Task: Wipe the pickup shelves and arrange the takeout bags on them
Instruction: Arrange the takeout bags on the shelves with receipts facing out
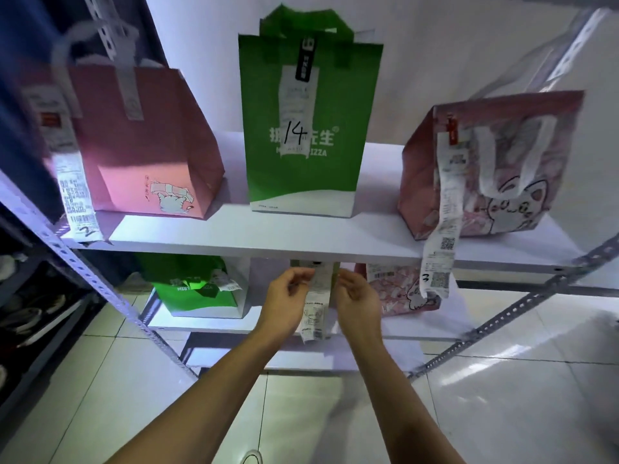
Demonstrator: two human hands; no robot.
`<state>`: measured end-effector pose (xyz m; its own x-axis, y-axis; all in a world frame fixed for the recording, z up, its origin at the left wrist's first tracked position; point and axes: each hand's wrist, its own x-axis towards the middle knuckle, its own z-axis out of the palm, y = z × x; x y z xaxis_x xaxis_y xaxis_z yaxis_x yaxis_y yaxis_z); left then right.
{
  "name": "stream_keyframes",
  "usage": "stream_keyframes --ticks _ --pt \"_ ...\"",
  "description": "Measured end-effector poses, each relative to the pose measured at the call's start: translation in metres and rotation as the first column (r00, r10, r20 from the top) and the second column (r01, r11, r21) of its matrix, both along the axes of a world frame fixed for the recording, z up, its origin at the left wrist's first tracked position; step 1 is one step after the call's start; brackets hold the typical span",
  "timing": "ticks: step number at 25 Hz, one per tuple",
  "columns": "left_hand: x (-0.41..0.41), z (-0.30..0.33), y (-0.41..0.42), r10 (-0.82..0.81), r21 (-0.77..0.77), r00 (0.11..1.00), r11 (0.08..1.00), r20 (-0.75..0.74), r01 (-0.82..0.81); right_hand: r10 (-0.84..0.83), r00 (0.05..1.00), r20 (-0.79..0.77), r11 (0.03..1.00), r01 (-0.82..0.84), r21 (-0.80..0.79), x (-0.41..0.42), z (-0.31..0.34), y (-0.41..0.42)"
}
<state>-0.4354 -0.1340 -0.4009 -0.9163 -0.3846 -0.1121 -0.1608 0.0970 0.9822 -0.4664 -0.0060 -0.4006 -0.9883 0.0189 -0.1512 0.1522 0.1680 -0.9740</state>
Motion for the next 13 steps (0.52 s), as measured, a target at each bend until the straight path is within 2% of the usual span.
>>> stream_keyframes --ticks 5,13 --pt "0.001 0.068 0.01 -0.043 -0.07 0.989 0.997 -0.139 0.034 0.019 0.991 -0.129 0.999 -0.023 -0.03 0.007 0.06 0.012" --pt "0.013 0.146 0.004 -0.085 -0.16 0.969 0.986 -0.233 0.048 0.012 0.966 -0.257 0.994 -0.04 -0.106 0.006 0.132 0.001"
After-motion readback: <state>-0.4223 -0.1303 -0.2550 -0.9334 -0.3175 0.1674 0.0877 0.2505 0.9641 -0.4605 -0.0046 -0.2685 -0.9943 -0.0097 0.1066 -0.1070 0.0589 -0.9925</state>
